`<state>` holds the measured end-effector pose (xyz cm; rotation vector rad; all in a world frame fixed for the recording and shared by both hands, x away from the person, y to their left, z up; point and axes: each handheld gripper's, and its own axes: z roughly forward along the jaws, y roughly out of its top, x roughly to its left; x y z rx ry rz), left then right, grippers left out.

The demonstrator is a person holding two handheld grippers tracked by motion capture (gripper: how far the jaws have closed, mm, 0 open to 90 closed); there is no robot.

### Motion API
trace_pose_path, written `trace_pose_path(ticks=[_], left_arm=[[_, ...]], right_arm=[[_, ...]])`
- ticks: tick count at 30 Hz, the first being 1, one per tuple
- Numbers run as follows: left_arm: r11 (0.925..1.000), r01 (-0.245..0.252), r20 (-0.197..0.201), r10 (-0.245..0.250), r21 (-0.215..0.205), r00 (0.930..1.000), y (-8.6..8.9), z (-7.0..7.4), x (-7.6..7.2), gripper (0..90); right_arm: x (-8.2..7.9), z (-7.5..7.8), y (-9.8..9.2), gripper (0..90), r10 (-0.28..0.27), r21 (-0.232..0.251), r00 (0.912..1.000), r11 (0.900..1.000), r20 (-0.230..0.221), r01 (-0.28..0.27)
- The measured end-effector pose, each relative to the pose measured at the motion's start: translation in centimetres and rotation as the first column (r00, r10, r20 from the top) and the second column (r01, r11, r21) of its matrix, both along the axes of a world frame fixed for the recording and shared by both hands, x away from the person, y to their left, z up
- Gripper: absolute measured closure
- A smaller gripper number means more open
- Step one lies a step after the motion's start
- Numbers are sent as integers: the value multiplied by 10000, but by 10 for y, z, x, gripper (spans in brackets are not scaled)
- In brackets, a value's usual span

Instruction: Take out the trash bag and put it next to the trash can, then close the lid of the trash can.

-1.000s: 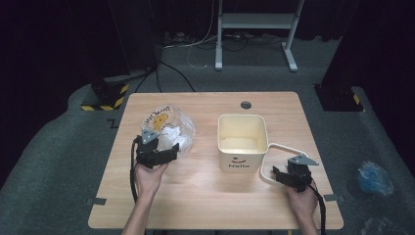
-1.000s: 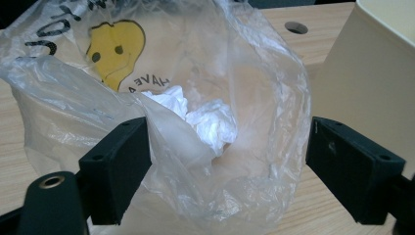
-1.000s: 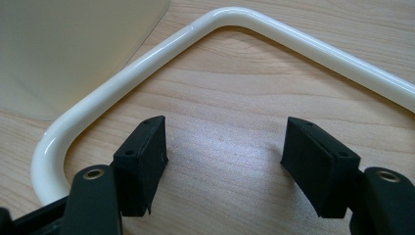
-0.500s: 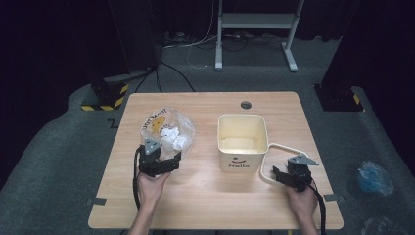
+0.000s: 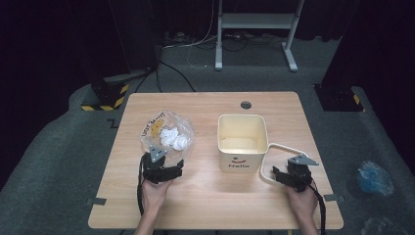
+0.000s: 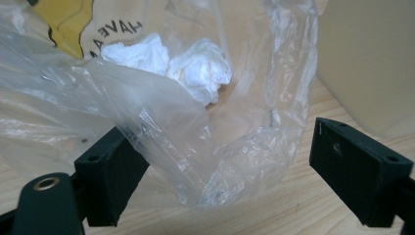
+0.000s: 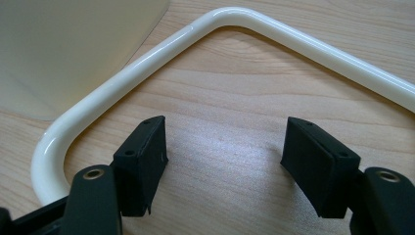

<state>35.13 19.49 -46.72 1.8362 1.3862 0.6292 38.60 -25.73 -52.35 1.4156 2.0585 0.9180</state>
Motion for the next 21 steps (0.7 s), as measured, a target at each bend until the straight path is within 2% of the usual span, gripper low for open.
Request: trace_pose_path(ticks=[13, 21], left_arm=[[9989, -312, -545, 331, 351, 9980, -3, -29, 0, 158], [9954, -662, -680, 709, 694, 9952, -3, -42, 2, 162]], right_arm=[[0, 0, 0, 328, 1, -3, 10000, 10000, 2, -1], [0, 0, 0, 327, 0, 0, 10000, 10000, 0, 0]])
